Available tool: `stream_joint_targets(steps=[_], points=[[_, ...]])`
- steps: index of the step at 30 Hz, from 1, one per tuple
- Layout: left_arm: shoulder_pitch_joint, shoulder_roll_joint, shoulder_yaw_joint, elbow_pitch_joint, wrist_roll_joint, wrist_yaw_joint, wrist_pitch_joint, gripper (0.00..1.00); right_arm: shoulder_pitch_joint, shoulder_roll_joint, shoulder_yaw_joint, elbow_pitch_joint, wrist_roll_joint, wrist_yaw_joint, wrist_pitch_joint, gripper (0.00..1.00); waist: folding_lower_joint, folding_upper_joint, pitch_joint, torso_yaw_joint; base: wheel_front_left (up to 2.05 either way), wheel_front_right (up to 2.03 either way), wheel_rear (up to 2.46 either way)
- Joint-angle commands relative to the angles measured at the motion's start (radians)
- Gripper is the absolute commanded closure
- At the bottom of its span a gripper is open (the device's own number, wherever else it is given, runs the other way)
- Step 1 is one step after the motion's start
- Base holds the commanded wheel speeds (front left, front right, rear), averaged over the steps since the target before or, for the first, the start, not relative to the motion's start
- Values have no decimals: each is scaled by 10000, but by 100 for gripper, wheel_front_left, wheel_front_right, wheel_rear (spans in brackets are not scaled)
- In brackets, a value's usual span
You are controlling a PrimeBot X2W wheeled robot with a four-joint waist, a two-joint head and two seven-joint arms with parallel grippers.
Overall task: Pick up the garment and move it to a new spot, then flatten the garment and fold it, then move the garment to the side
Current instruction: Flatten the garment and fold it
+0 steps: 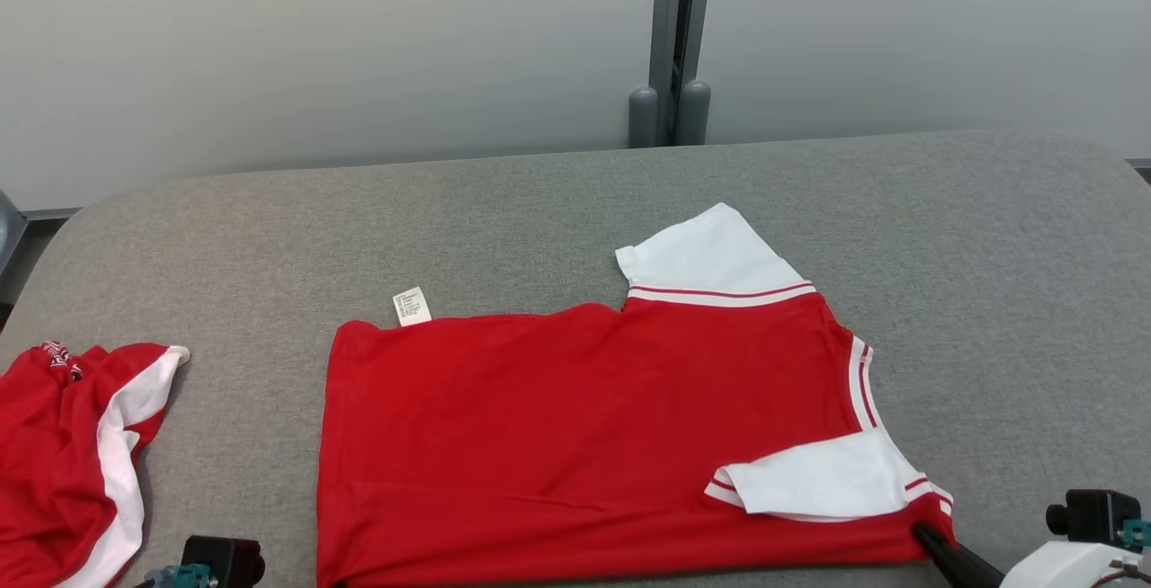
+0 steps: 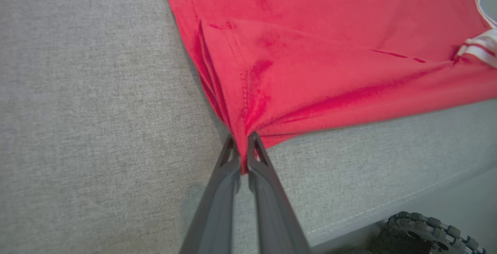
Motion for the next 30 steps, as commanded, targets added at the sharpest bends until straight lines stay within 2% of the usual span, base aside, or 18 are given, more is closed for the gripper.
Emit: stream_joint_targets(steps=[1,9,10,11,12,21,30], points=[[175,171,62,-114,-89,137,41,100,200,-121,-125,-65,-40,-2,64,100,0,-1,7,-44,0,0,0],[811,598,102,-1154,-290,793,290,100,960,27,-748,-610,-331,-2,592,98,0,-1,-33,-266,0,0,0],[874,633,101,-1237,-339,866,324,90,1013,56,-833,-646,-401,-2,661,62,0,-1,-52,-285,0,0,0],[950,671,73,-1326,-374,925,424,26,1072,112,-927,-678,-425,-2,736,0,0,-1,-73,-299,0,0,0],[995,715,37,-1401,-410,973,504,0,1131,154,-1014,-718,-489,-2,799,0,0,-1,-94,-307,0,0,0],[816,1153,453,-2129,-123,1596,190,0,1445,390,-2187,-1287,-1196,-1,997,0,0,-1,-144,-273,0,0,0],[389,1001,1050,-2461,350,2144,-864,0,1446,730,-3661,-2196,-2330,-1,863,0,0,-1,-110,-320,0,0,0]])
